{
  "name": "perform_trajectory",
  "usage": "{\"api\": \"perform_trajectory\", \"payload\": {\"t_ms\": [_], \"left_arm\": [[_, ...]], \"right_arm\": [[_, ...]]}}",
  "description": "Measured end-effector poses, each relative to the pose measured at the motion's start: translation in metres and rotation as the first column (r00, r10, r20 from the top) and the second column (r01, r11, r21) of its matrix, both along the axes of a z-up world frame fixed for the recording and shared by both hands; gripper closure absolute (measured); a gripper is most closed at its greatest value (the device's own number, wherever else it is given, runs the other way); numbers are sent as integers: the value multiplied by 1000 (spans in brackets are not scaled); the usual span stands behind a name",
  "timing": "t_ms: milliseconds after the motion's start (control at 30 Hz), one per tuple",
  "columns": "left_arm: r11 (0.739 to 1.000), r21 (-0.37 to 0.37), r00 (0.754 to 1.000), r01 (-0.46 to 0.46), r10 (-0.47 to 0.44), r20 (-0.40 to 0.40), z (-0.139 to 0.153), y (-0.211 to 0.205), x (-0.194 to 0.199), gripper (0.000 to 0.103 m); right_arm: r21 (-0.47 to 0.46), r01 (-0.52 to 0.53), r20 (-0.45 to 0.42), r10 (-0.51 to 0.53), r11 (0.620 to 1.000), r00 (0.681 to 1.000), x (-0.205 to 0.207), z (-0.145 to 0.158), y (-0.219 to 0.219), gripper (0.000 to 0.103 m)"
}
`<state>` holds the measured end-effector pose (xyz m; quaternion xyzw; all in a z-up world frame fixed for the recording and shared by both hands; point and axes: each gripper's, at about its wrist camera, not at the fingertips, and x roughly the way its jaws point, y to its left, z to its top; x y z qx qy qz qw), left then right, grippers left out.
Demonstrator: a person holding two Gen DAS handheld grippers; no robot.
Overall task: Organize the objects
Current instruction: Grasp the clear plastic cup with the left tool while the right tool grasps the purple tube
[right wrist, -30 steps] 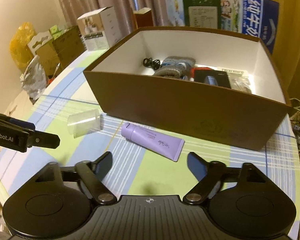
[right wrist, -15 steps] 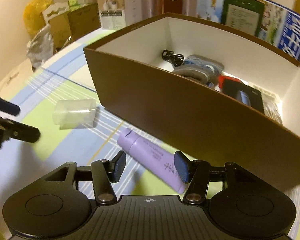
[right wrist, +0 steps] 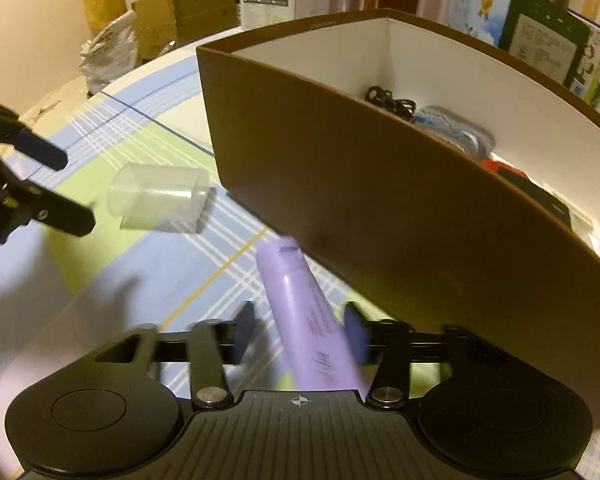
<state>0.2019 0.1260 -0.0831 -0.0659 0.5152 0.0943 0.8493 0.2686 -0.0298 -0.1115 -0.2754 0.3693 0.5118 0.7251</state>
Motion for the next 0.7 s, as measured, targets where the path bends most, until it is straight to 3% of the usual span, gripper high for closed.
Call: {"api": "perform_trajectory", "payload": {"t_ms": [233, 433, 500, 633, 700], "left_arm": [[988, 48, 989, 145, -146, 16, -10, 5, 22, 13], [945, 90, 949, 313, -314, -8, -26, 1, 44, 14], [938, 87, 942, 336, -335, -27, -32, 2, 52, 24], [938, 52, 939, 342, -341, -38, -39, 5, 62, 32], [942, 38, 942, 335, -333, -41, -41, 4, 63, 47]], "right_arm": [[14, 180, -73, -178, 984, 981, 2, 4, -25, 72], [-16, 290, -73, -290, 957, 954, 6, 10, -52, 72], [-17, 323, -65, -323, 946, 944, 9, 10, -62, 72], [-28, 378, -37, -379, 925, 925, 17, 9, -76, 72], [-28, 388, -29, -389, 921, 921, 17, 9, -80, 72]]}}
